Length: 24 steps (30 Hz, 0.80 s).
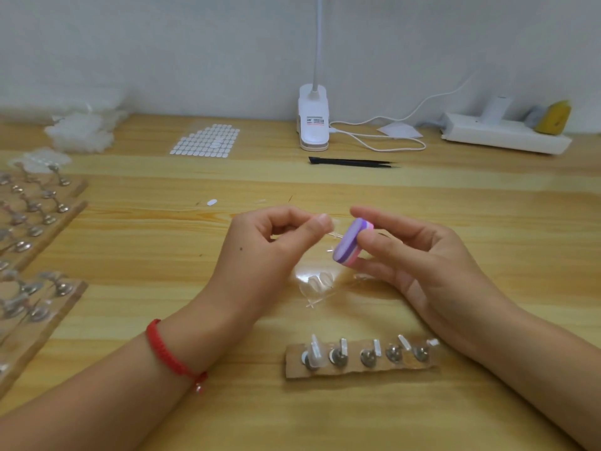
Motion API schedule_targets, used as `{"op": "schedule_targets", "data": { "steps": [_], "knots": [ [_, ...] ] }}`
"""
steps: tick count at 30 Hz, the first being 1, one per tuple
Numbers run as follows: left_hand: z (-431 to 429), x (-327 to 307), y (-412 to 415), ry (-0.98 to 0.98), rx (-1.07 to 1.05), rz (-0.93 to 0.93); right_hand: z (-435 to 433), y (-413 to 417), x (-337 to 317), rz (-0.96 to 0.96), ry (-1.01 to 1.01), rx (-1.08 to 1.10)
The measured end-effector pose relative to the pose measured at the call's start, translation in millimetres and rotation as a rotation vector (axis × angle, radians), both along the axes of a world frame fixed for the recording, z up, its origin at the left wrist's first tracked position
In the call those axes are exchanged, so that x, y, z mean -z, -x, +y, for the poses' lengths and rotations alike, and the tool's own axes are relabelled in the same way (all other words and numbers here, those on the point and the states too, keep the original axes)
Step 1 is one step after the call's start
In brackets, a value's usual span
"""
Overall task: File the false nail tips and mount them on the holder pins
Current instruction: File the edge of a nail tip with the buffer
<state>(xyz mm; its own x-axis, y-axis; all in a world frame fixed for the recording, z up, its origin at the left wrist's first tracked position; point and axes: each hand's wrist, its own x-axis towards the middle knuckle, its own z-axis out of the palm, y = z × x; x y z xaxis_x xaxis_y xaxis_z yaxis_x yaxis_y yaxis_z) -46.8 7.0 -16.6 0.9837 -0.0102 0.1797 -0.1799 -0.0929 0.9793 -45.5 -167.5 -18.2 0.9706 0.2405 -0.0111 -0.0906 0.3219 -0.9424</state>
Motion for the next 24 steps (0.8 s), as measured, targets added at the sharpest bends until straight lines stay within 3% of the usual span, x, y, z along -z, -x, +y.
{"op": "schedule_targets", "data": {
  "steps": [5,9,14,18,21,24],
  "knots": [
    [-1.3,0.1,1.9,-0.005,0.012,-0.011,-7.4,-9.1,-4.2,0.072,-0.156,0.125],
    [-1.3,-0.5,2.0,-0.017,0.008,-0.012,-0.5,-4.6,-1.8,0.012,-0.047,0.006],
    [-1.7,1.3,1.8,-0.016,0.04,0.002,-7.4,-7.9,-2.9,0.005,-0.101,0.077],
    [-1.1,-0.4,3.9,-0.059,0.092,-0.007,-0.9,-1.6,-2.4,-0.023,0.039,-0.117],
    [-2.1,-0.9,4.9,-0.077,0.123,-0.021,-4.4,-4.3,-3.5,0.027,-0.03,-0.064],
    [-1.1,-0.8,3.6,-0.073,0.093,-0.037,-3.0,-2.0,-4.0,-0.016,0.05,-0.099]
  ]
}}
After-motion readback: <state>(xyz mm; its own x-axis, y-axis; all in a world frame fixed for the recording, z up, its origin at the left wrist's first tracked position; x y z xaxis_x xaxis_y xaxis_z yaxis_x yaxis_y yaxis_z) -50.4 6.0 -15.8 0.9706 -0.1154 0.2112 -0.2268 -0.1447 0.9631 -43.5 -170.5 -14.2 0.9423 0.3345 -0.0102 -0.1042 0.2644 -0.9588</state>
